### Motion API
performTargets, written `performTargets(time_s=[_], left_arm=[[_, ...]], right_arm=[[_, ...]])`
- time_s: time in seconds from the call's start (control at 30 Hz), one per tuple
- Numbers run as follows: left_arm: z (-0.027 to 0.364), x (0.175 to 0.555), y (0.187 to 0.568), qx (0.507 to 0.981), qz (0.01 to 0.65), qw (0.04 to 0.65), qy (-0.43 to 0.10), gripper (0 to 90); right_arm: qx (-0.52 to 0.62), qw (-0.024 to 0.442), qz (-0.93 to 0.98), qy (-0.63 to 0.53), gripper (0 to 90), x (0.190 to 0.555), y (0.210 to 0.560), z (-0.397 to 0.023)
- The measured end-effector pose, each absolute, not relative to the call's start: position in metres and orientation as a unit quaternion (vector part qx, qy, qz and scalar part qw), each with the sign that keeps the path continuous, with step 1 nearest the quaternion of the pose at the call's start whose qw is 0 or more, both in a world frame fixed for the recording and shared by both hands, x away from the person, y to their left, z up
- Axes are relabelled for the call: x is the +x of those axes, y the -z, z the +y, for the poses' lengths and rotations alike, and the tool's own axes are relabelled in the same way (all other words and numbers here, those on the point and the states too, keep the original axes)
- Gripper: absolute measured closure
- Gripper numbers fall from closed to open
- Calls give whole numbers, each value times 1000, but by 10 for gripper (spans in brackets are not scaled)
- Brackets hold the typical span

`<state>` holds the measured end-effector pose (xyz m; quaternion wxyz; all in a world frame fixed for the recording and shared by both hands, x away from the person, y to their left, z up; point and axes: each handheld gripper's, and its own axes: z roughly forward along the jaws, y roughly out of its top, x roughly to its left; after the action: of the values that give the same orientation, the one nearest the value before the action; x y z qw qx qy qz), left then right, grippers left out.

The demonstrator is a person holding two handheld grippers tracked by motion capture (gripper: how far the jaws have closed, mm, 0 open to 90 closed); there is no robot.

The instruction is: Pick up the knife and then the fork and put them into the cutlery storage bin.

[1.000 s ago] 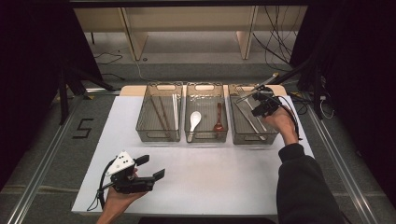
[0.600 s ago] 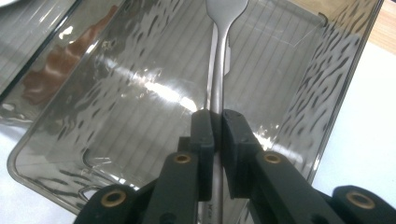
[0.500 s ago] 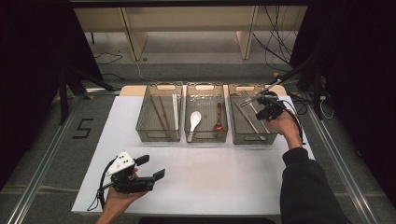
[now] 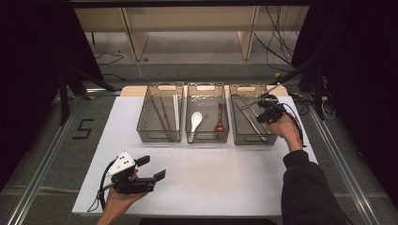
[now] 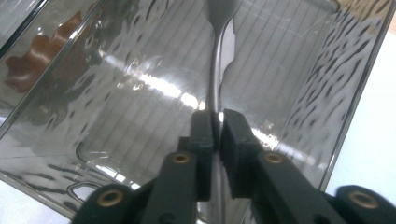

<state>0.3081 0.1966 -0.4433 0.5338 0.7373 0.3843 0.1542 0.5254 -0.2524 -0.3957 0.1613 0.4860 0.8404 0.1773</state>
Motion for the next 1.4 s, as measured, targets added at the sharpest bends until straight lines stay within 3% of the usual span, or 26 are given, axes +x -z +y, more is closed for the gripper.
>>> performTargets(time_s=[0.2,0.53,1.4], left_arm=[[197,308,443,738,384,534,-154,168],[196,308,443,738,384,533,-154,168],[196,308,444,738,385,532,-151,168]], right_arm=[[482,164,839,-193,807,523,390,-251],[480,157,832,-229,616,510,382,-246],[482,137,811,-303,379,483,376,-240]])
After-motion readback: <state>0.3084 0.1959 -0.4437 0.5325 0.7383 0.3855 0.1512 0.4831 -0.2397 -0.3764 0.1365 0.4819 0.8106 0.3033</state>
